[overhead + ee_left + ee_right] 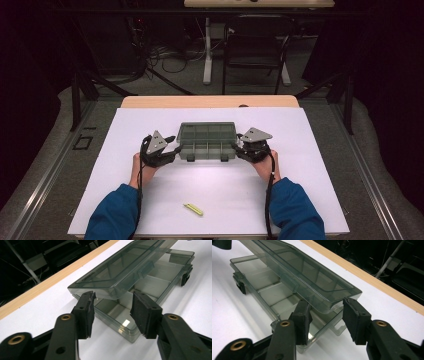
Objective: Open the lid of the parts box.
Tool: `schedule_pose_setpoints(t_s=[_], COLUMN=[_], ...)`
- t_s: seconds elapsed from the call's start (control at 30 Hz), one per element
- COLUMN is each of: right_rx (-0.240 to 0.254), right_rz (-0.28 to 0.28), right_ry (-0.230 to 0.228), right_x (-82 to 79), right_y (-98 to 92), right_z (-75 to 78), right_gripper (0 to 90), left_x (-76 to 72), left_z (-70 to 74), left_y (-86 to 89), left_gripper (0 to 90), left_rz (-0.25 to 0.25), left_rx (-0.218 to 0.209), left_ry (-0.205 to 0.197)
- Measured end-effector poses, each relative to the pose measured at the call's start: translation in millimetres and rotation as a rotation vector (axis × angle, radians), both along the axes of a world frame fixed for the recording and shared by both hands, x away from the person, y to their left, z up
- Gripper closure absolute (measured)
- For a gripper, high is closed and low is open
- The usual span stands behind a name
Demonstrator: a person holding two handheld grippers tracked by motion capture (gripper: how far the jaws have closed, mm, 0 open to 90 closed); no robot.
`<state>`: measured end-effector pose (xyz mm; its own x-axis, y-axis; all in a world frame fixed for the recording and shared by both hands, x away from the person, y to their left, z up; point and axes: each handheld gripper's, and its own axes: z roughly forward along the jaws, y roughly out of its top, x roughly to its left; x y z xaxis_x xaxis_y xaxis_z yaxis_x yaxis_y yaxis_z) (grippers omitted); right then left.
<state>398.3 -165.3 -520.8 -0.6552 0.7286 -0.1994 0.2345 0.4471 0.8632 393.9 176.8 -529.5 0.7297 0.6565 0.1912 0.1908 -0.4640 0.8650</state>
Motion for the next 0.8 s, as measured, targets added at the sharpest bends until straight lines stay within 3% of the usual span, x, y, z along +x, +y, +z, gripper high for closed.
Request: schedule_pose_setpoints(t_s=[0.23, 0.57, 0.8], right_rx=[0.006, 0.000, 0.000], right_rz=[0.000, -0.003, -0.007], right_ry=[0.006, -0.003, -0.006], right_x=[3.7, 11.4, 16.8], right_y=[-0.6, -0.3, 1.7], right_z=[6.0, 13.6, 17.5], right_gripper=[59.4, 61.0, 61.9], left_x=[6.0, 17.8, 24.0], left_z=[8.3, 21.3, 28.5], left_y=[1.3, 3.7, 5.9], left_gripper=[59.5, 59.8, 62.8], left_rz=[0.000, 0.009, -0.011], left_rx=[-0.012, 0.006, 0.017], left_ry=[0.017, 0.011, 0.016])
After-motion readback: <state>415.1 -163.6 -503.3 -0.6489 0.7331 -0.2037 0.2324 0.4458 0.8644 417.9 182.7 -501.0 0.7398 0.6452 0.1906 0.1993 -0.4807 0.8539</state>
